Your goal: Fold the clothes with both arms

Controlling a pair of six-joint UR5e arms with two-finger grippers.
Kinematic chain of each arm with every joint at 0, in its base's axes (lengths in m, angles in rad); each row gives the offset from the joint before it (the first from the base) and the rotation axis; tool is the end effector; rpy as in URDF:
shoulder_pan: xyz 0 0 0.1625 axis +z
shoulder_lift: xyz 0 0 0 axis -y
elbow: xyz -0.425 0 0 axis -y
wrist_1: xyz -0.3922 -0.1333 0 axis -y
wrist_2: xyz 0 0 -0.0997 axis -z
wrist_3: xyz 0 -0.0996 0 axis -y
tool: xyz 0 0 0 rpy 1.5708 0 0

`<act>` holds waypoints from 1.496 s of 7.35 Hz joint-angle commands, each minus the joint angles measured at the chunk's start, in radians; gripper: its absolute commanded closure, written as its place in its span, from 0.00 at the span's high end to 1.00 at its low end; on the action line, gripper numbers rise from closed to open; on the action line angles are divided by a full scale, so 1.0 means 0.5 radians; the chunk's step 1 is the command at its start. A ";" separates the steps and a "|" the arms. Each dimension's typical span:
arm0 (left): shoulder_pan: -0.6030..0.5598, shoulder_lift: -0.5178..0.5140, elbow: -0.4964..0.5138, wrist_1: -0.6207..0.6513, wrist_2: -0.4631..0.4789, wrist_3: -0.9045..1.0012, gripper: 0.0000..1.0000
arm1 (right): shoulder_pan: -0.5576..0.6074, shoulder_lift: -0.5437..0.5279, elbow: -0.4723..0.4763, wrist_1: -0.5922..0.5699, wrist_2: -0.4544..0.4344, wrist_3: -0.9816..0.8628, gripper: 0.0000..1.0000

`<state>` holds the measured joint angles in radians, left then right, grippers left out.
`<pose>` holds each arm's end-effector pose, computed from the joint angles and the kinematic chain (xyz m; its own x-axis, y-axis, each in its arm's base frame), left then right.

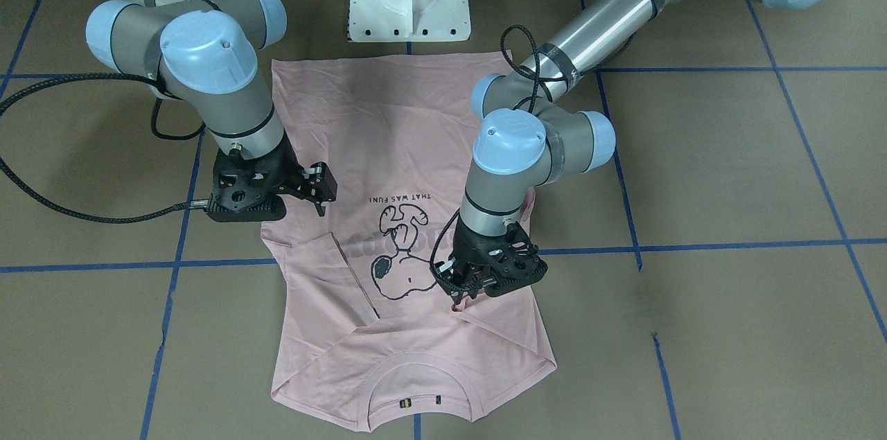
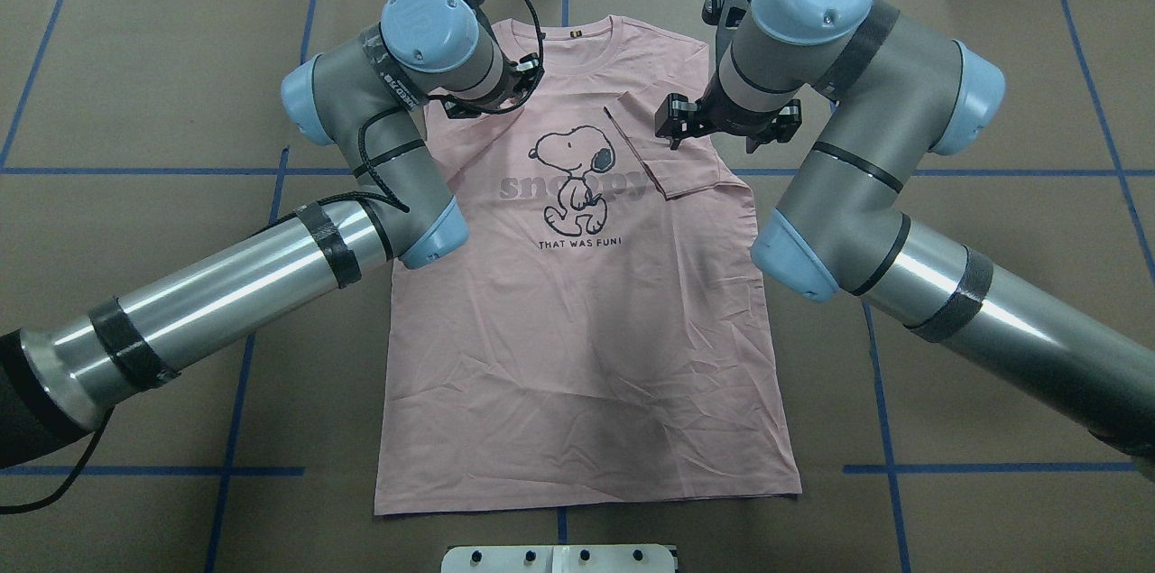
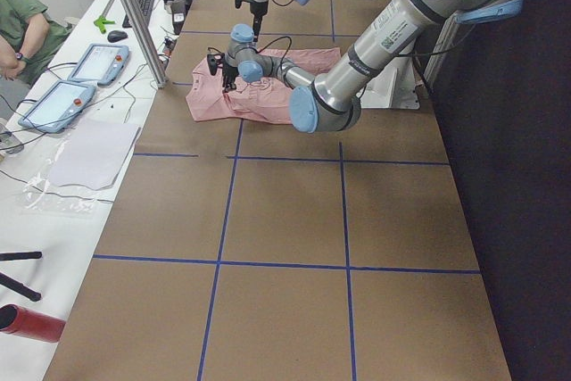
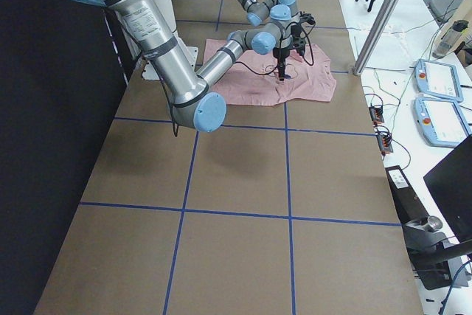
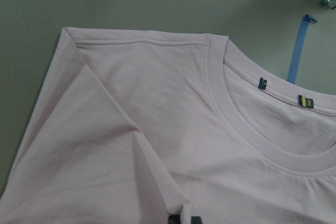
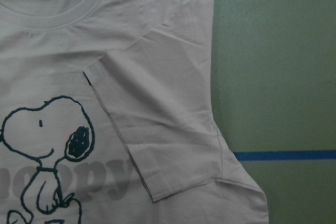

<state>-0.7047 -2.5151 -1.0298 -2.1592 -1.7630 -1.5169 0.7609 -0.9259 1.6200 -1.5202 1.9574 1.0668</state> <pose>0.5670 -0.6321 0.2278 0.4440 -0.3081 -0.8414 0.4909 0.8692 -0.0593 -0.4357 -0.5471 0.2515 0.6854 0.0350 0.7274 -0.1400 0.9865 0.0845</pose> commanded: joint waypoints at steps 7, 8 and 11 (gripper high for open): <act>-0.002 0.505 -0.478 0.002 -0.005 0.184 1.00 | -0.003 0.002 0.012 0.003 0.000 0.005 1.00; 0.004 0.499 -0.475 -0.007 -0.002 0.175 1.00 | -0.003 0.002 0.012 0.000 0.000 0.005 1.00; 0.032 0.486 -0.471 -0.017 -0.005 0.171 1.00 | -0.003 -0.001 0.009 0.000 0.000 0.005 1.00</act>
<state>-0.6946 -2.2703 -1.2666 -2.1658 -1.7645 -1.4313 0.7593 -0.9260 1.6248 -1.5201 1.9574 1.0692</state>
